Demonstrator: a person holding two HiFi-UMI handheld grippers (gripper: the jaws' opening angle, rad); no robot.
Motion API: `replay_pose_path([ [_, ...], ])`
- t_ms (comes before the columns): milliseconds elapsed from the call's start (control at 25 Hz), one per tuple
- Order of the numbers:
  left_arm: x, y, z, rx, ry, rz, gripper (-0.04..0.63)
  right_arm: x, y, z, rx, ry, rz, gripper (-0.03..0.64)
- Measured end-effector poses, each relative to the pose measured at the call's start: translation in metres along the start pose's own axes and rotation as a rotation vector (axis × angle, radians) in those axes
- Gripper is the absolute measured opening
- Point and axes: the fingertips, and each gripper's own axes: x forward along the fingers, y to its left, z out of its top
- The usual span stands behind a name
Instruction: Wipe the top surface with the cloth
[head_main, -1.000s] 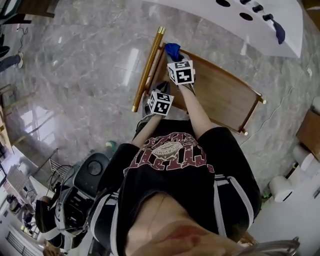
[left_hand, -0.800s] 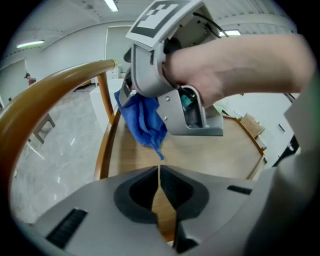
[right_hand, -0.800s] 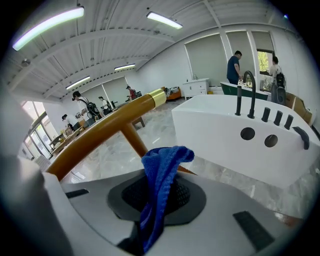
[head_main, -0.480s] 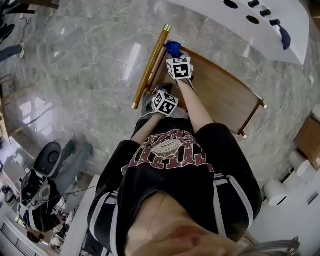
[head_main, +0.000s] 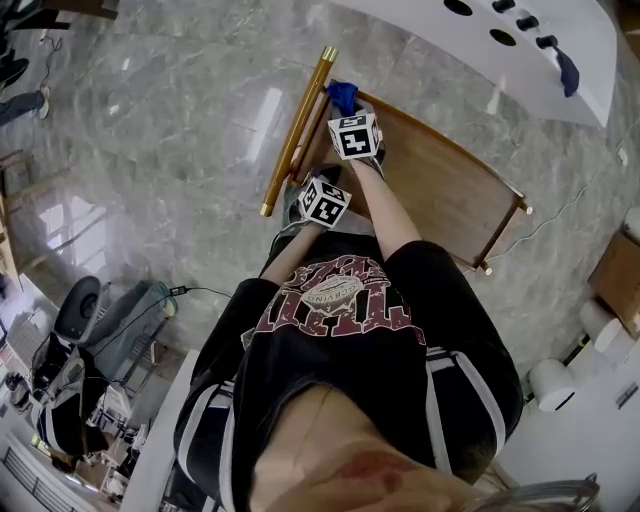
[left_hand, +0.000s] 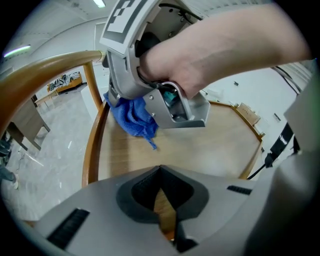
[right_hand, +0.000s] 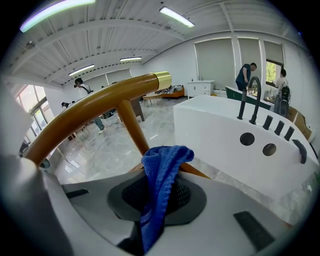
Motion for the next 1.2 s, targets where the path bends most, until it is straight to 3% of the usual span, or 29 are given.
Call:
replay_pose_path([
  [200, 0.0, 0.0, 0.0, -0.001, 0.011, 0.002, 0.046, -0.004, -0.003, -0.008, -0.037, 0.021, -0.006, 0.057],
  [1200, 0.002, -0.004, 0.001, 0.07, 0.033, 0.04, 0.046, -0.042, -0.05, -0.043, 0.048, 0.028, -0.04, 0.057],
])
